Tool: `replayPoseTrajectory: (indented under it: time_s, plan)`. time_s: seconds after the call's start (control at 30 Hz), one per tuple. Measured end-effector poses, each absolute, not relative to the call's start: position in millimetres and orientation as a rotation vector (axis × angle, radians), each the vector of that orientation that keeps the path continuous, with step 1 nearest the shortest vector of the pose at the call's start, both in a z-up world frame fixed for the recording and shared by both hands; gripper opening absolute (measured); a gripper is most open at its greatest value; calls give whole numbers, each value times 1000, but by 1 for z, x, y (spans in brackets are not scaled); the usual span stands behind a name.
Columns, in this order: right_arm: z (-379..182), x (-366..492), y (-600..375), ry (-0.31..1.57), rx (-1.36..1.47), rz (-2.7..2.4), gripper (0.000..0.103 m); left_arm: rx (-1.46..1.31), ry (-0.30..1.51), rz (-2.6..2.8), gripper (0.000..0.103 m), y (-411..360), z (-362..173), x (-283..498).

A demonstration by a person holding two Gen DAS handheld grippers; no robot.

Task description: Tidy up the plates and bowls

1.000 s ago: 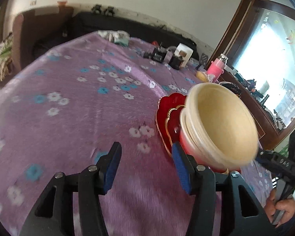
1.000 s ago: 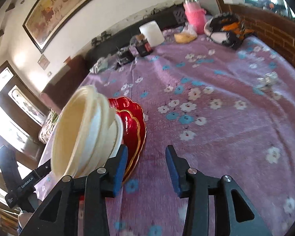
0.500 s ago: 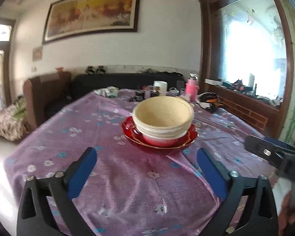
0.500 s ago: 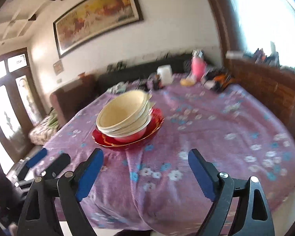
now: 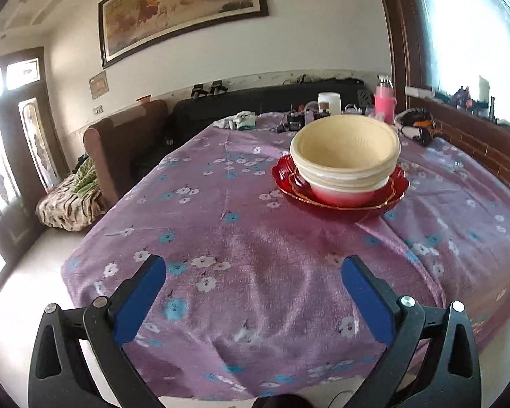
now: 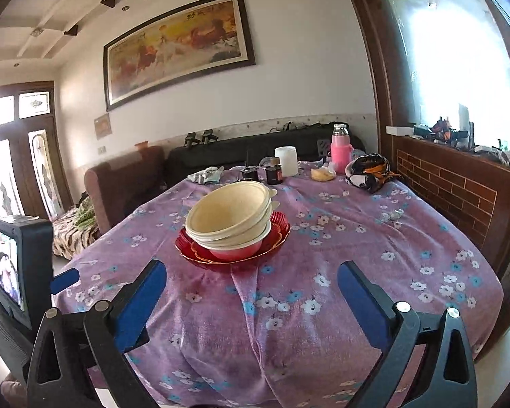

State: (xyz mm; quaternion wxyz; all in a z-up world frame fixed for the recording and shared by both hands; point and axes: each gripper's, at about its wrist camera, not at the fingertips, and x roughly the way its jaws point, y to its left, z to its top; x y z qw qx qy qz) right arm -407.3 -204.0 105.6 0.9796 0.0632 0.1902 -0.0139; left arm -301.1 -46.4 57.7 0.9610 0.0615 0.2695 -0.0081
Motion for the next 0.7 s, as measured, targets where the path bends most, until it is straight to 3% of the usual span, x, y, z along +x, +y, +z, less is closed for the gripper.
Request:
replayPoseTrajectory:
  time_s: [0.2, 0.7]
  plan:
    - [89, -383, -202, 448, 133, -28, 102, 130, 464, 14, 103, -48, 58, -296]
    - [69, -362, -209, 499, 127, -37, 102, 116, 538, -19, 103, -57, 40, -279]
